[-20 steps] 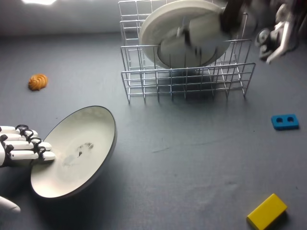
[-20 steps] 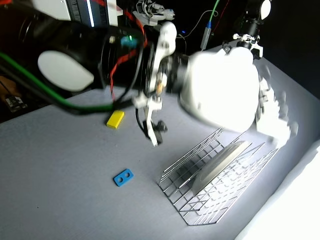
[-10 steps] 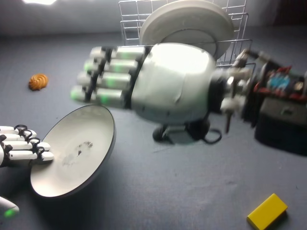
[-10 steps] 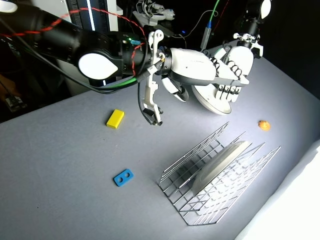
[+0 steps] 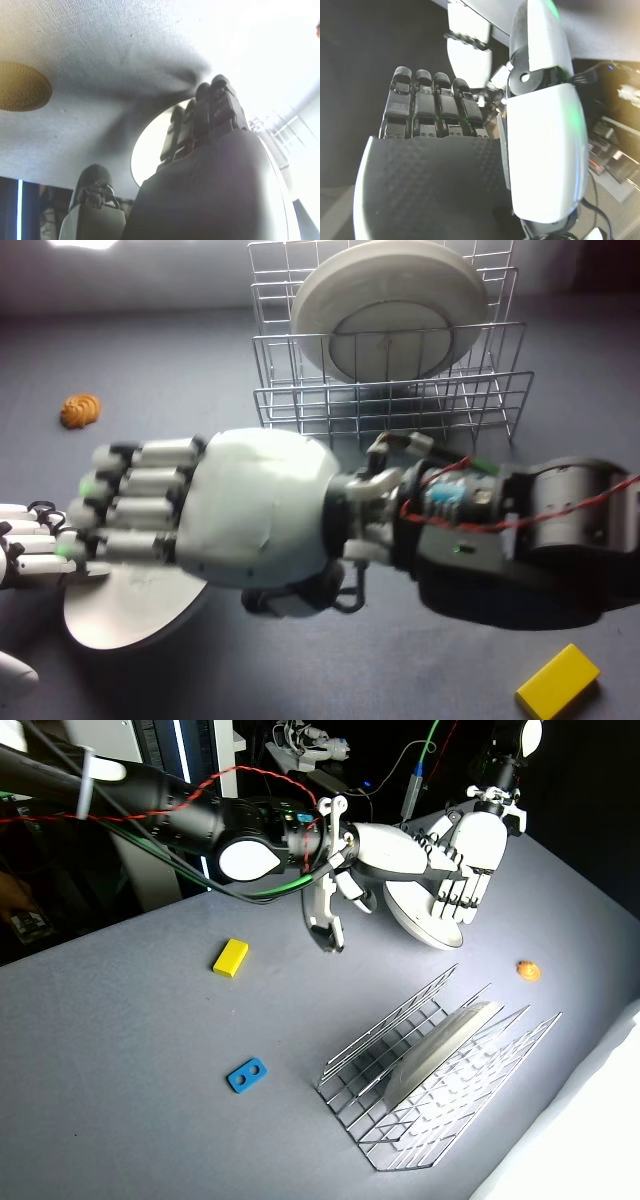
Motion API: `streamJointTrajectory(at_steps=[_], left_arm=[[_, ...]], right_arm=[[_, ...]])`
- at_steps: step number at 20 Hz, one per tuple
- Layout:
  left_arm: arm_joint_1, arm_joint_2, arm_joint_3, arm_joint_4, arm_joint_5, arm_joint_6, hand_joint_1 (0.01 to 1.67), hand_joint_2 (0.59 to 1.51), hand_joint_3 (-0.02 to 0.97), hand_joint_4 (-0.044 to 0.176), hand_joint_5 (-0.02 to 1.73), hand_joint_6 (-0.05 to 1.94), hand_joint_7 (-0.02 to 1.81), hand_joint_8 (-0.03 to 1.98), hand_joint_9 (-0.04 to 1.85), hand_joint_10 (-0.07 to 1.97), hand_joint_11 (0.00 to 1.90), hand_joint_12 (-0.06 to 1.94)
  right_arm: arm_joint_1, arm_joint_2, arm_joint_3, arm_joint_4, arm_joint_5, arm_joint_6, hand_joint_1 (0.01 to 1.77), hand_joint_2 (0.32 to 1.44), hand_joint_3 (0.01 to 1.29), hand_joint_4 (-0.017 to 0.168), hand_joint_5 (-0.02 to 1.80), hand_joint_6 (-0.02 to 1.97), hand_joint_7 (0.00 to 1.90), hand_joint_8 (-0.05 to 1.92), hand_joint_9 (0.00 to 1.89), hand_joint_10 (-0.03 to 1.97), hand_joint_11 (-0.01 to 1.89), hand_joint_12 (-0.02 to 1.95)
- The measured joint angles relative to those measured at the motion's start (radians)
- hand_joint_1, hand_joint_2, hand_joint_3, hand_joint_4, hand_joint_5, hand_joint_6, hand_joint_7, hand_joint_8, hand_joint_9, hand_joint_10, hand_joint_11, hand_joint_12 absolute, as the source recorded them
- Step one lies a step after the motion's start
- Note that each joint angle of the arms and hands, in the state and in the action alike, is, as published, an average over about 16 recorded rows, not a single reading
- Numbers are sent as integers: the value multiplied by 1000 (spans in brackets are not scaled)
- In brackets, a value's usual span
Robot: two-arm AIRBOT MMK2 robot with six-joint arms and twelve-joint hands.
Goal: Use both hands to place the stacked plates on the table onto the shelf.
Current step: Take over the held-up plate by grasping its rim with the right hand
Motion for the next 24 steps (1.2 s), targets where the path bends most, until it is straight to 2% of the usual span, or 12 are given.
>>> streamJointTrajectory(at_steps=[6, 11, 18, 24], left_arm=[[3, 1, 1, -1, -2, 0, 18, 1162, 7, -2, 56, -12, -11, -17, 35, 22, 17, 9], [5, 1, 3, -1, -3, 0, 18, 1161, 7, -2, 59, -15, -11, -17, 36, 22, 17, 10], [6, 1, 5, -2, -4, -1, 18, 1161, 7, -2, 62, -18, -12, -18, 34, 22, 17, 11], [3, 1, 7, -11, -4, -2, 18, 1165, 7, -1, 65, -23, -11, -17, 31, 21, 17, 10]], right_arm=[[-12, -108, 85, 1, -10, -15, 1208, 942, 11, 2, 26, 17, 25, 13, 26, 23, 24, 6], [-17, -166, 150, 15, -17, -20, 1174, 954, 11, 2, 141, 17, 139, 12, 132, 23, 45, 242], [-22, -211, 195, 27, -3, -24, 1130, 976, 12, 2, 512, 17, 525, 12, 496, 22, 240, 633], [-24, -219, 202, 31, 22, -25, 1133, 979, 12, 5, 837, 131, 890, 98, 907, 20, 487, 924]])
